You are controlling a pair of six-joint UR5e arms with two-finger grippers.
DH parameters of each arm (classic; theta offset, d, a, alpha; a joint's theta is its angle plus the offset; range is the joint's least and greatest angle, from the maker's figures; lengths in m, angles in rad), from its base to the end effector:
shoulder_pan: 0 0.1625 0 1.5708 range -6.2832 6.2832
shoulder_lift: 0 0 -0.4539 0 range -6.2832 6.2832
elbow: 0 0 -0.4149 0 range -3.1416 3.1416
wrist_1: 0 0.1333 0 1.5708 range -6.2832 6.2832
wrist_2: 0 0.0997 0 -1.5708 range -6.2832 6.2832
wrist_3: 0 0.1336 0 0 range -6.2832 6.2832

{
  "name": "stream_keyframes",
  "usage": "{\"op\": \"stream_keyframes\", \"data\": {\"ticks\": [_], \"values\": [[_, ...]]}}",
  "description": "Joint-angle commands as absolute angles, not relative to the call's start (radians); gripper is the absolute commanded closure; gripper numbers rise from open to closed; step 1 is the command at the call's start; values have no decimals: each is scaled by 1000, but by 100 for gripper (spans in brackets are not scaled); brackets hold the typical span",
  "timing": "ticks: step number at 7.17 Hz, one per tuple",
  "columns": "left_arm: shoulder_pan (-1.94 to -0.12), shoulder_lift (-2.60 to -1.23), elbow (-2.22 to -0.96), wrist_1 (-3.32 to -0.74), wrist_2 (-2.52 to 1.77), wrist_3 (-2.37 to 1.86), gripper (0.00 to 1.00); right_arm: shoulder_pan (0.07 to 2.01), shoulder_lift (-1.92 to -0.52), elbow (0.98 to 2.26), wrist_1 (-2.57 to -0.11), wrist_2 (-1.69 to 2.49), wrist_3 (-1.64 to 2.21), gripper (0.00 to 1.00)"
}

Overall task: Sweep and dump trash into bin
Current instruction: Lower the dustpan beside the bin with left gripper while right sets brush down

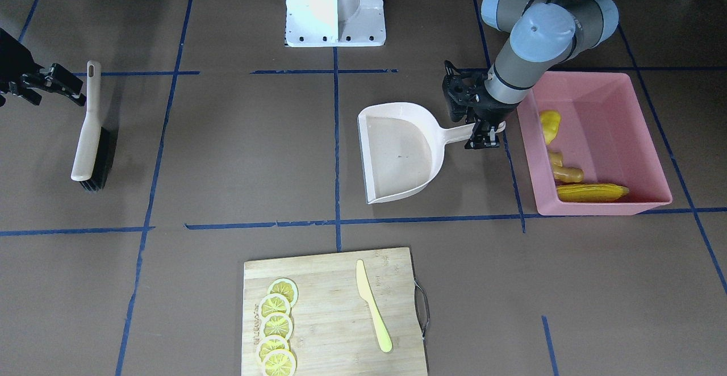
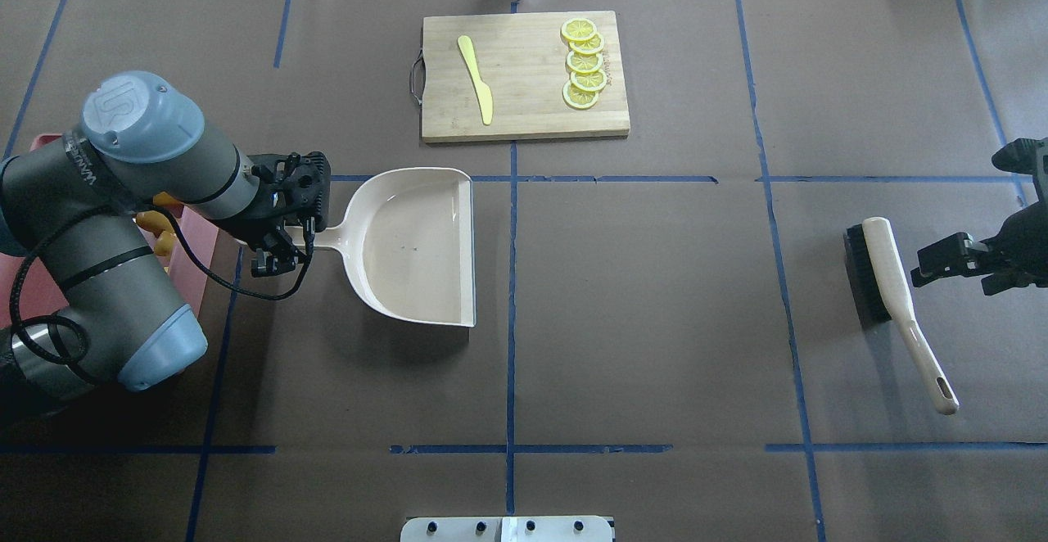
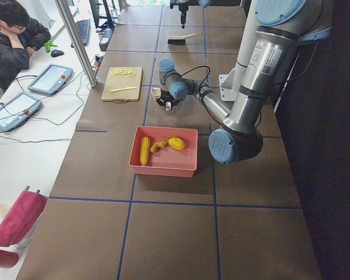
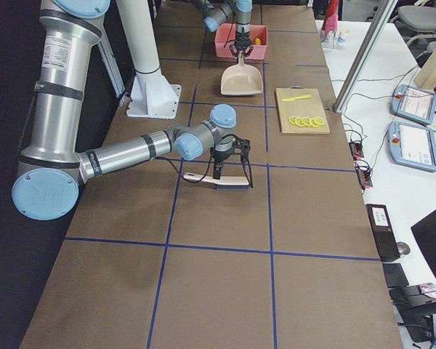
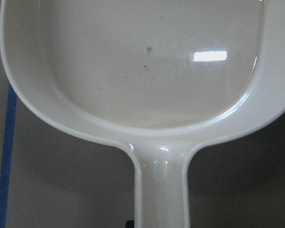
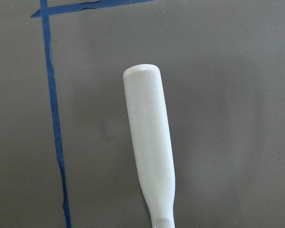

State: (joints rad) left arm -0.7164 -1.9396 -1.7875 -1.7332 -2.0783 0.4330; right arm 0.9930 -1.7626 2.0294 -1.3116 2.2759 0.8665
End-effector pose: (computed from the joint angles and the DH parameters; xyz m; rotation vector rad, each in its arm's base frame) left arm 0.4543 -0.4862 0.3744 0.6703 0.6829 1.3865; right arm -0.2072 -0.4033 0.5366 -0.0769 -0.8486 0.0856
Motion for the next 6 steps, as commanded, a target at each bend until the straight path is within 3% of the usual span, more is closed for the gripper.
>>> {"op": "stream_keyframes", "data": {"ticks": [1, 6], "values": [[-710, -1948, -1779, -1732, -2080, 434, 95, 994, -1763, 2028, -1312, 2275, 867, 1], [-658, -1947, -1778, -1730, -2082, 419, 92, 996, -1764, 2028, -1313, 2275, 868, 1]]}}
